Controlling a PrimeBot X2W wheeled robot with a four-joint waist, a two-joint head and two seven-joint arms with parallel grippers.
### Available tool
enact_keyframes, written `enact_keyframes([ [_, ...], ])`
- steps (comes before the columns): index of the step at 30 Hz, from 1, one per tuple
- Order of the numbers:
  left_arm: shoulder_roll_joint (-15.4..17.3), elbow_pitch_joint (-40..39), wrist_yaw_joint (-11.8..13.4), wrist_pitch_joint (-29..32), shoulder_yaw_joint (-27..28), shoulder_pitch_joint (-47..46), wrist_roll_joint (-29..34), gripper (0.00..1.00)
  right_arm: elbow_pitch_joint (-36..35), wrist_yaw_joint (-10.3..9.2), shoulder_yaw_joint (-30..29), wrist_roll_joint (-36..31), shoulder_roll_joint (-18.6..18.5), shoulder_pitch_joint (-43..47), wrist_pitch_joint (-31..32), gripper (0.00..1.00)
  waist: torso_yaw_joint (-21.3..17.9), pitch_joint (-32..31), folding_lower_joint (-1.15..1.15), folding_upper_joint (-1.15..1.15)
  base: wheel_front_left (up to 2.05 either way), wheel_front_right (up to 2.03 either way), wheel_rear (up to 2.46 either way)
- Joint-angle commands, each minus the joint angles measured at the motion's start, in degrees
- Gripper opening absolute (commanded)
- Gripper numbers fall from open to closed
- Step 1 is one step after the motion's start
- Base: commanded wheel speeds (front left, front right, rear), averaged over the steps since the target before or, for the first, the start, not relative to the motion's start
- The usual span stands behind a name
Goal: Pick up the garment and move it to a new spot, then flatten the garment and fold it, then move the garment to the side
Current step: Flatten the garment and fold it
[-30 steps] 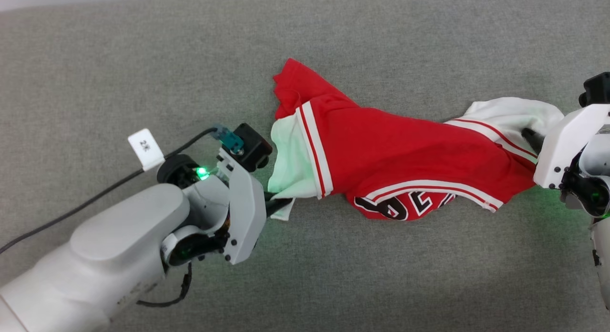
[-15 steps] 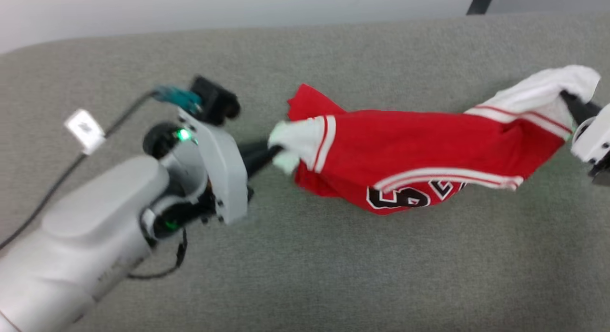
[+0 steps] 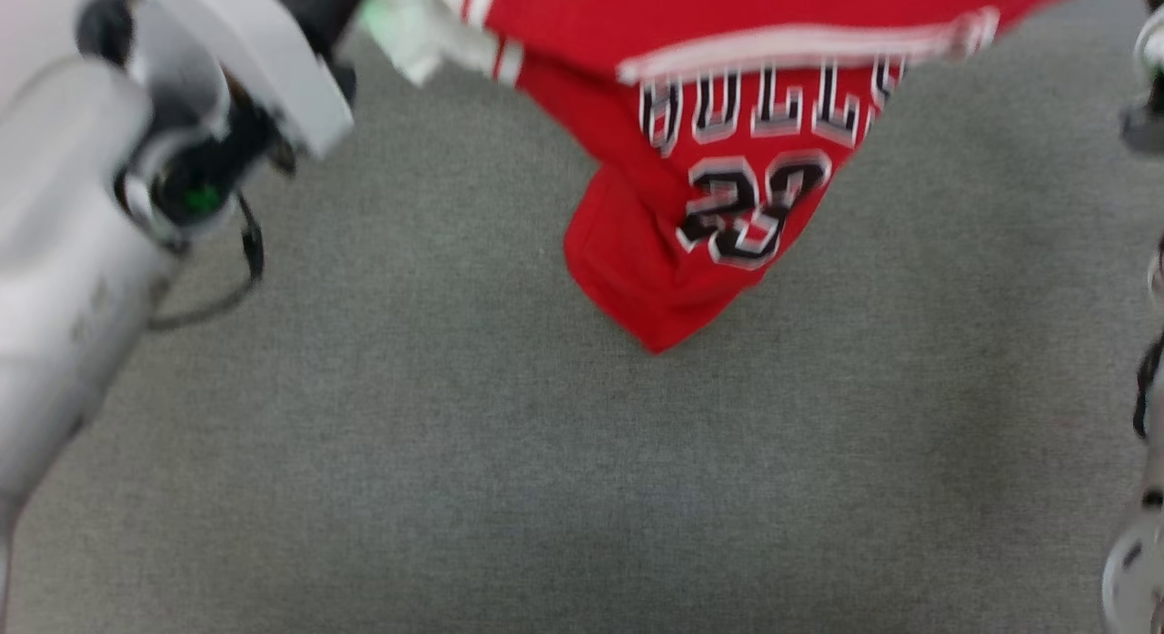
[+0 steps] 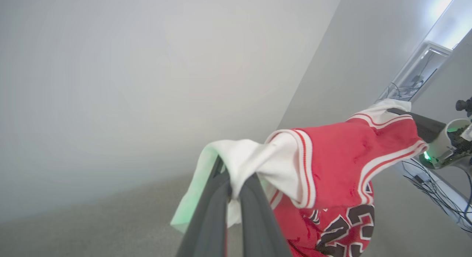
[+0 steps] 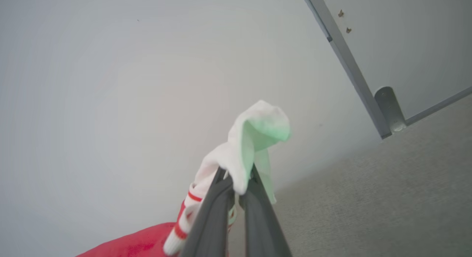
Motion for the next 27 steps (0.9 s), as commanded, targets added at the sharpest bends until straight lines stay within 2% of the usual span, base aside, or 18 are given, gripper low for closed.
enact_keyframes([
  [1, -0.5, 1.2, 0.0, -0.7, 0.8, -1.4, 0.1, 0.00, 0.9, -0.08, -0.9, -0.7, 0.2, -1.6, -0.5, 0.00, 0.4, 2.1, 0.00, 0.00, 0.00, 0.00, 0.00],
  [7, -5.5, 14.8, -0.3, -5.1, 3.7, -13.2, 2.5, 0.00, 9.9, -0.08, -7.1, -5.3, 2.7, -18.0, -7.4, 0.00, -0.3, 6.8, 0.00, 0.00, 0.00, 0.00, 0.00],
  [13, -9.0, 24.6, -0.6, -13.6, 8.0, -27.7, 3.9, 0.00, 13.9, -0.08, -8.6, -5.3, 3.3, -33.6, -16.3, 0.00, -0.7, 8.7, 0.00, 0.00, 0.00, 0.00, 0.00],
  [16, -10.6, 27.1, -1.0, -15.0, 8.1, -30.9, 4.1, 0.00, 15.5, -0.08, -7.5, -5.1, 3.4, -37.3, -18.6, 0.00, -0.6, 8.0, 0.00, 0.00, 0.00, 0.00, 0.00],
  [20, -10.9, 25.3, -1.0, -14.3, 6.9, -29.6, 2.4, 0.00, 15.9, -0.08, -4.6, -4.8, 3.4, -37.5, -17.7, 0.00, 0.1, 7.1, 0.00, 0.00, 0.00, 0.00, 0.00],
  [23, -9.6, 21.8, -0.9, -13.4, 5.0, -24.8, 0.8, 0.00, 15.1, -0.08, -1.9, -4.5, 3.2, -33.2, -15.2, 0.00, 0.4, 6.4, 0.00, 0.00, 0.00, 0.00, 0.00],
  [27, -7.3, 14.3, -1.0, -13.3, 3.4, -15.6, -3.5, 0.00, 10.0, -0.08, 3.0, -2.3, 1.7, -24.8, -10.6, 0.00, 0.9, 5.2, 0.00, 0.00, 0.00, 0.00, 0.00],
])
